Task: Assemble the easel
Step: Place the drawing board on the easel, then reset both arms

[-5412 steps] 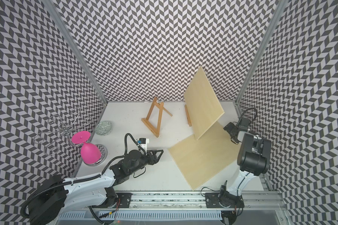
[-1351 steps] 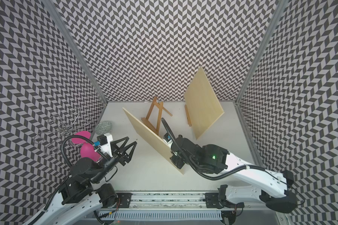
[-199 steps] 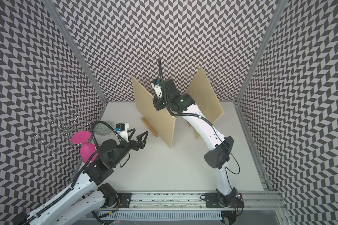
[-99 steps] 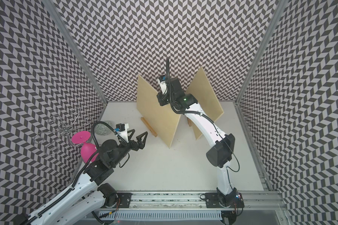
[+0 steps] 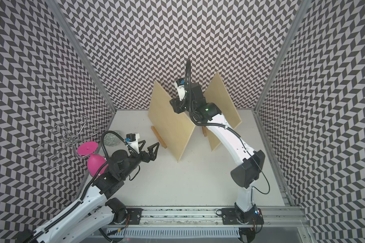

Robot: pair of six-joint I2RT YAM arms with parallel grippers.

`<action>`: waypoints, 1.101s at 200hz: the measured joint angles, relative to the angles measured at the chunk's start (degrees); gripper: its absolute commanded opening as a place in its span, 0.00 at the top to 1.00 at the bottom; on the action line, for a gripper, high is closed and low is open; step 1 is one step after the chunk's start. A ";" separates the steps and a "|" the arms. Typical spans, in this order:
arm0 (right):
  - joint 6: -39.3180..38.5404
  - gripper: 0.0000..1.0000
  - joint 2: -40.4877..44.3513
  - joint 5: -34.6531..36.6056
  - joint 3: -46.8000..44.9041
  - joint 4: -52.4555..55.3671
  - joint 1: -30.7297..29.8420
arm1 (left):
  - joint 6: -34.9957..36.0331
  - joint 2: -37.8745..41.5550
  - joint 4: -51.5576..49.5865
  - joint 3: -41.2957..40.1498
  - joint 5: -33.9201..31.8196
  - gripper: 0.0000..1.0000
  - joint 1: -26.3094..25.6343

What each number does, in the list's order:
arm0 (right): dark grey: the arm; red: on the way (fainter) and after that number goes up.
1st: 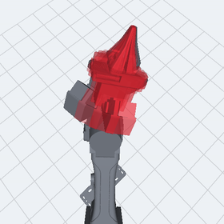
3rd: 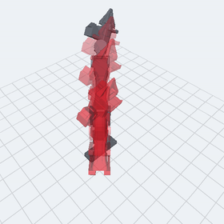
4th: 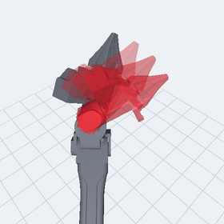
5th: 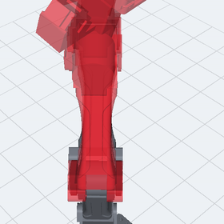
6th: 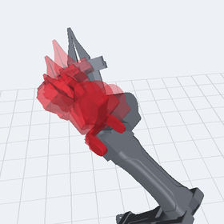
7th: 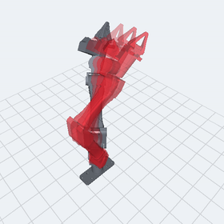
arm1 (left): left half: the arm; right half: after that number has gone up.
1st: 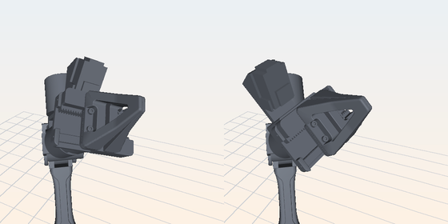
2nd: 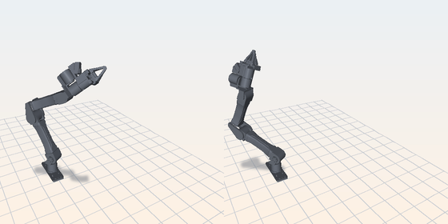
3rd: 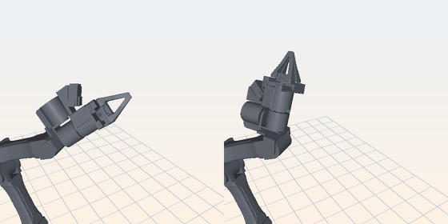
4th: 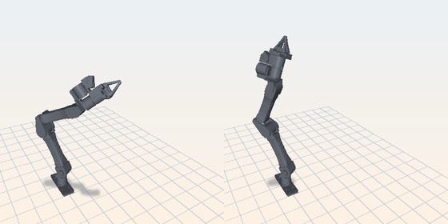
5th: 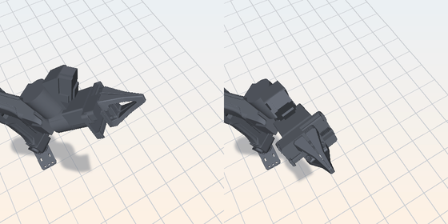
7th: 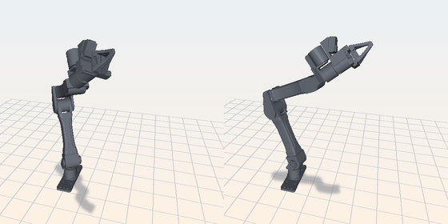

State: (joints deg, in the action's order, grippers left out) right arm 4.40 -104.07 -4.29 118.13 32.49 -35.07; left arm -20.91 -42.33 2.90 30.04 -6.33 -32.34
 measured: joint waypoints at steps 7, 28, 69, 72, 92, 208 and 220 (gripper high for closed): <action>0.15 0.32 2.62 0.09 -1.92 -1.18 0.04 | 0.02 -0.09 0.00 0.00 0.00 0.03 0.44; 0.94 0.23 11.13 0.52 -8.68 -4.90 1.01 | 0.26 -0.74 0.04 0.00 -0.02 0.02 2.47; 5.33 0.06 30.14 4.17 -27.96 -13.18 9.38 | 0.81 -5.42 0.76 0.00 -0.79 0.01 8.55; 5.92 0.05 31.80 4.76 -29.70 -13.64 10.51 | 0.85 -5.95 1.07 0.00 -0.94 0.01 8.96; 8.22 0.01 39.71 8.48 -38.75 -16.22 17.07 | 1.18 -10.23 3.58 0.00 -2.36 0.01 11.89; 20.09 0.01 51.36 23.34 -91.62 -38.21 45.66 | 17.38 -34.23 27.41 -4.02 -16.98 0.01 19.10; 19.23 0.01 48.50 22.23 -96.56 -41.90 45.66 | 18.82 -34.23 30.69 -6.27 -16.98 0.01 20.09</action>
State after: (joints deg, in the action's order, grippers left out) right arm 23.64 -55.57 17.93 21.56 -9.41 10.59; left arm -2.09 -76.55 33.58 23.77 -23.31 -12.25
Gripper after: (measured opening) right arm 0.992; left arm 0.991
